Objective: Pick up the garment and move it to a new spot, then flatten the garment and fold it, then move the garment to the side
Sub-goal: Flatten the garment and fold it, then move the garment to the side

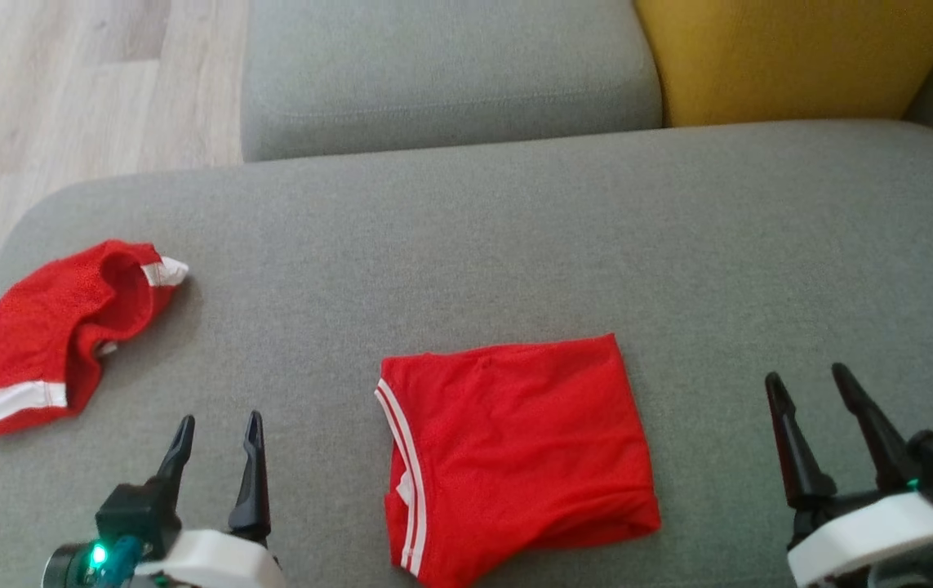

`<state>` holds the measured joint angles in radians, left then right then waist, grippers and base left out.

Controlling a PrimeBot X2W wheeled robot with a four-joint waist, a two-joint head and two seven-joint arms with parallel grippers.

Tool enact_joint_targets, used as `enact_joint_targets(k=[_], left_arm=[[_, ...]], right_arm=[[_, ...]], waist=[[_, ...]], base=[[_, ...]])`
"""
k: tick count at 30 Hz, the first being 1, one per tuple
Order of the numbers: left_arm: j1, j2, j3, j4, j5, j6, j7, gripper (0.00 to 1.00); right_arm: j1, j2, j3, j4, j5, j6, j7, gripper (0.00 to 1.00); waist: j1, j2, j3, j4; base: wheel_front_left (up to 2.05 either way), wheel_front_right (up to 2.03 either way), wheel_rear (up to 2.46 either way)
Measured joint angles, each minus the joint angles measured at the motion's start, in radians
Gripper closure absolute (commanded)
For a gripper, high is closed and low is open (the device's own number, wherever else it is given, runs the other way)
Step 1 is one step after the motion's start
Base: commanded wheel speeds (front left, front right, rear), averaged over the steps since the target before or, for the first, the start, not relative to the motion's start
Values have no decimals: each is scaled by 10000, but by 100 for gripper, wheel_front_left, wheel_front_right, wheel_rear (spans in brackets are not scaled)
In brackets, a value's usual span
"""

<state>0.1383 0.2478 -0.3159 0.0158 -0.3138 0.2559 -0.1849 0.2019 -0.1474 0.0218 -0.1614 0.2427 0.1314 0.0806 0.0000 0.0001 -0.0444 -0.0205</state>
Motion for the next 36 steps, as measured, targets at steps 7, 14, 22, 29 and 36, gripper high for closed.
enact_joint_targets(k=[7,14,22,29,36], left_arm=[[261,92,-2,-146,-2,105,88,0],[405,217,-2,-293,-2,182,174,0],[482,272,-17,-399,0,272,217,0],[482,278,-61,-424,0,297,217,0],[482,291,-169,-424,0,347,219,0]], right_arm=[[416,146,-21,-242,-167,0,198,0],[568,186,-77,-293,-255,0,313,0],[566,221,-128,-297,-257,0,397,0],[565,353,-213,-215,-253,0,401,0],[560,362,-215,-94,-242,0,428,0]], waist=[[0,0,-278,3],[0,0,-443,15],[0,0,-438,113],[0,0,-435,144],[0,0,-455,173]], base=[[0,0,0],[0,0,0],[0,0,0],[0,0,0],[0,0,0]])
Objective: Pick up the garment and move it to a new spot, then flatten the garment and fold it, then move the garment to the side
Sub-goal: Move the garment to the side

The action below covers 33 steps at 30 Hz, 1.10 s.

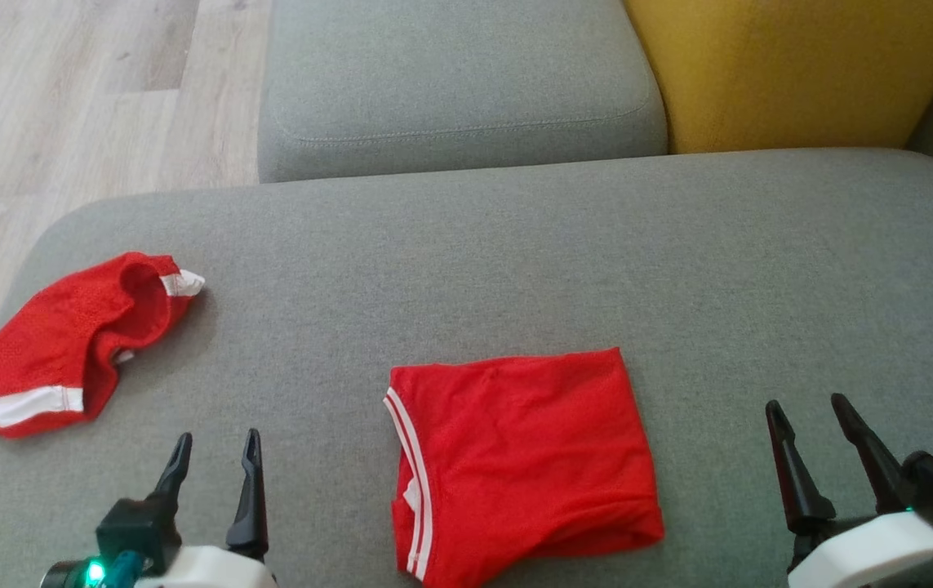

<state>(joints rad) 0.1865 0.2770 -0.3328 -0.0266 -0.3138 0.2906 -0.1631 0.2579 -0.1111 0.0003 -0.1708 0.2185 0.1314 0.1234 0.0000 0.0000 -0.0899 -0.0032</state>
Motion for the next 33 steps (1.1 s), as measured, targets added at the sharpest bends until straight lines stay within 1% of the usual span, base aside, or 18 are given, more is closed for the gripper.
enact_joint_targets(k=[7,12,15,19,20,24,29,33], left_arm=[[-5,25,-77,-31,0,8,92,0],[-63,38,-148,-102,17,8,178,0],[-191,44,-192,-36,17,-19,161,0],[-738,8,-445,77,46,-199,69,0],[-738,8,-445,77,46,-199,69,0],[-1311,-98,-560,334,46,-376,-117,0],[-1615,-376,-757,587,46,-454,-297,0],[-1850,-458,-759,757,46,-531,-458,0]], right_arm=[[-15,2,-25,228,0,0,0,0],[-65,31,-2,784,2,0,-2,0],[-335,23,107,1461,75,2,-4,0],[-934,-102,276,2481,207,0,-59,0],[-934,-102,276,2481,207,0,-59,0],[-1503,-313,470,3563,385,0,-174,0],[-2075,-326,759,4824,614,0,-278,0],[-2340,-337,782,5691,807,0,-451,0]], waist=[[0,0,34,88],[0,0,64,314],[0,0,128,542],[0,0,266,972],[0,0,266,972],[0,0,478,1492],[0,0,770,2125],[0,0,1018,2567]], base=[[0,0,0],[0,0,0],[0,0,0],[0,0,0],[0,0,0],[0,0,0],[0,0,0],[0,0,0]])
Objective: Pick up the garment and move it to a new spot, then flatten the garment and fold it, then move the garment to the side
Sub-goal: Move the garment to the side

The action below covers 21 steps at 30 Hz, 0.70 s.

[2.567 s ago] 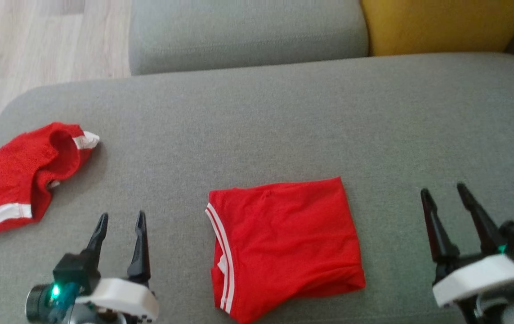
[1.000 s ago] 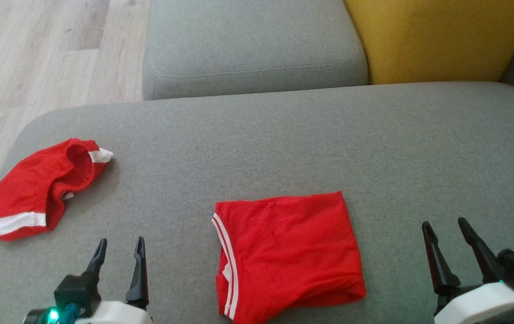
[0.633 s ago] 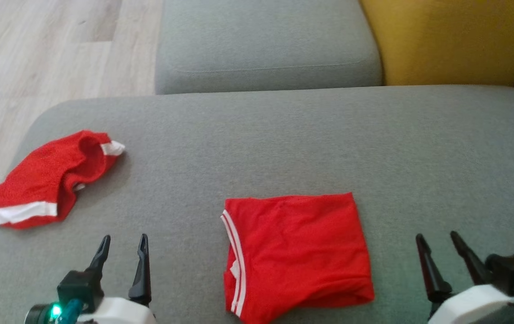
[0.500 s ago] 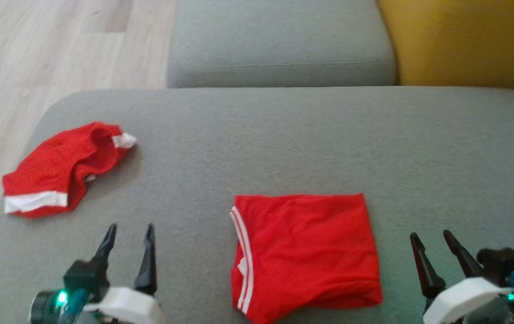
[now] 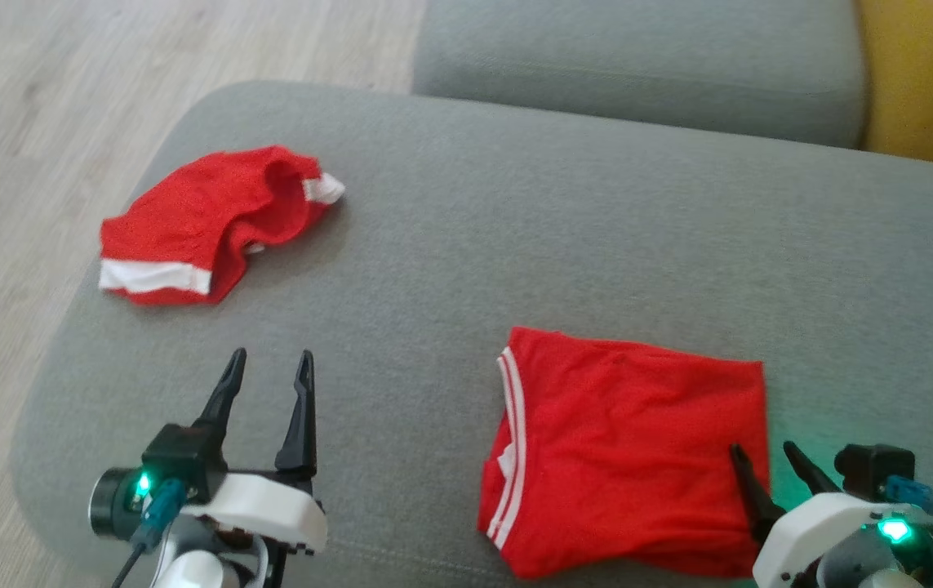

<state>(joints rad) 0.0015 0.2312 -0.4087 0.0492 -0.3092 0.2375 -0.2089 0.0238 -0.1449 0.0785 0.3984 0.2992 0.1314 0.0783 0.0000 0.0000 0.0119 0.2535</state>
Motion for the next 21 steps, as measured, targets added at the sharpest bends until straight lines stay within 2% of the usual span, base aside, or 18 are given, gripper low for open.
enact_joint_targets(k=[6,7,8,9,15,21], left_arm=[[-225,-144,-10,219,0,-86,-176,0],[-276,-151,-10,240,-2,-88,-201,0],[-323,-153,-8,247,-2,-88,-217,0],[-357,-161,-8,251,0,-88,-221,0],[-371,-176,13,270,0,-82,-305,0],[-371,-178,19,255,0,-82,-318,0]], right_arm=[[-454,-15,-33,1083,4,0,357,0],[-562,-21,-21,1151,29,0,441,56],[-655,-38,13,1181,84,0,500,85],[-735,-67,44,1197,102,0,512,100],[-875,-221,491,1103,313,0,500,100],[-1044,-464,922,692,454,2,431,100]], waist=[[0,0,344,389],[0,0,385,420],[0,0,417,442],[0,0,439,453],[0,0,502,198],[0,0,511,-458]], base=[[0,0,0],[0,0,0],[0,0,0],[0,0,0],[0,0,0],[0,0,0]])
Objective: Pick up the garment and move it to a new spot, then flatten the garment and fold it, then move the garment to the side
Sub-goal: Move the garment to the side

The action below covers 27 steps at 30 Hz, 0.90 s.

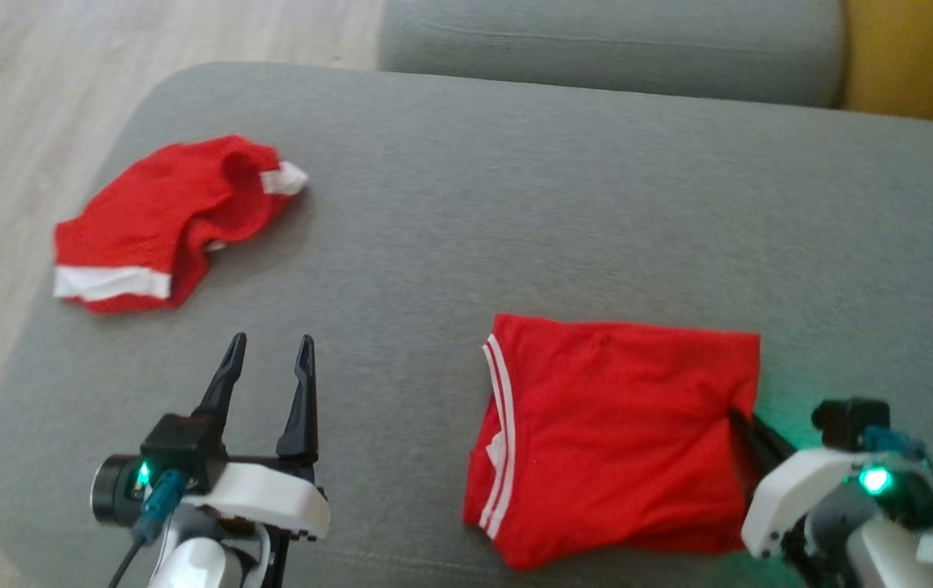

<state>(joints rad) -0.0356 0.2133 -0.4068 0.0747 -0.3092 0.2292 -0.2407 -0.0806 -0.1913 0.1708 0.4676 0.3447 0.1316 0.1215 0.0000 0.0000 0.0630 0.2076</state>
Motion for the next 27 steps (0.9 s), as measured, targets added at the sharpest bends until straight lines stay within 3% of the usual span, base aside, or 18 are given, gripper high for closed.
enact_joint_targets(k=[7,12,20,27], left_arm=[[-439,-142,-10,-155,50,-46,-75,0],[-987,-242,-71,-253,199,-203,-86,0],[-1843,-240,-324,-359,550,-405,-88,0],[-2728,-117,-355,-378,790,-554,-84,0]], right_arm=[[-1599,-947,50,-282,-23,0,387,100],[-2538,-1873,-449,-150,-25,-2,510,100],[-3849,-2849,-1404,558,111,0,355,100],[-5177,-2989,-1407,980,362,0,140,100]], waist=[[0,0,353,-1014],[0,0,900,-1702],[0,0,1924,-2831],[1,0,2818,-3657]], base=[[0,0,0],[0,0,0],[0,0,0],[0,0,0]])
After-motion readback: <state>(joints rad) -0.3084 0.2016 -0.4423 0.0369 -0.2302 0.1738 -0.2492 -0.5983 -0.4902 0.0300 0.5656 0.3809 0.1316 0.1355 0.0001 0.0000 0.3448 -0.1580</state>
